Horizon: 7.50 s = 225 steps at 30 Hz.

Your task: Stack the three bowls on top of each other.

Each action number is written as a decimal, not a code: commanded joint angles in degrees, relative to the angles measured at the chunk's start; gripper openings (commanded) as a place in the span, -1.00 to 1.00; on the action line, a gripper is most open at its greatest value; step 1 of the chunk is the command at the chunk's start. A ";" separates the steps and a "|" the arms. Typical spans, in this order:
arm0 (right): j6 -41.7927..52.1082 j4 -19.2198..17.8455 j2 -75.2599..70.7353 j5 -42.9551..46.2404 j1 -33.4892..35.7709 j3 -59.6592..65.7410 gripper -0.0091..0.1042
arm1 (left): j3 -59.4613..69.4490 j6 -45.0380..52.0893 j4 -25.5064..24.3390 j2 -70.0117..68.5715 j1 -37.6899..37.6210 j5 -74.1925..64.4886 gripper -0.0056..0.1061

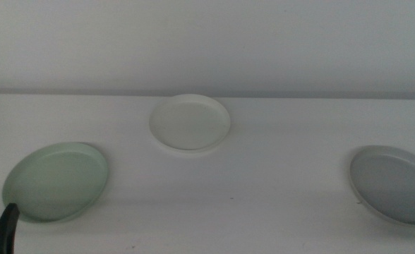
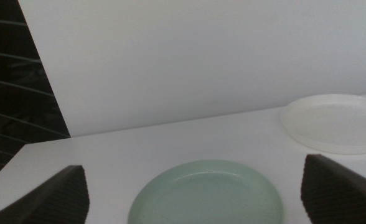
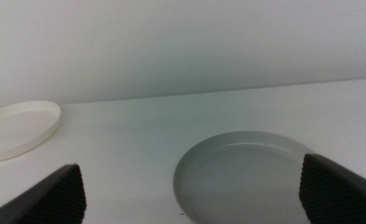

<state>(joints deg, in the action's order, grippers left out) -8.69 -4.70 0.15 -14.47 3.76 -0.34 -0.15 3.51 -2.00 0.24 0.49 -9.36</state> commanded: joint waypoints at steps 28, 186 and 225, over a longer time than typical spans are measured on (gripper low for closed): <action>0.60 -0.24 -2.26 0.66 -0.40 2.51 0.78 | -53.06 -2.53 0.66 61.49 0.08 -49.42 0.73; 0.60 -0.24 -2.26 0.66 -0.40 2.51 0.78 | -107.07 -18.29 -5.07 117.45 -22.33 -58.29 0.78; 0.60 -0.24 -2.26 0.66 -0.40 2.51 0.78 | -124.07 -15.50 5.61 141.79 -15.31 -59.49 -0.04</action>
<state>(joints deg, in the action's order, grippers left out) -8.69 -4.70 0.15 -14.47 3.76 -0.34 -123.87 -12.62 2.69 141.72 -15.05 -68.03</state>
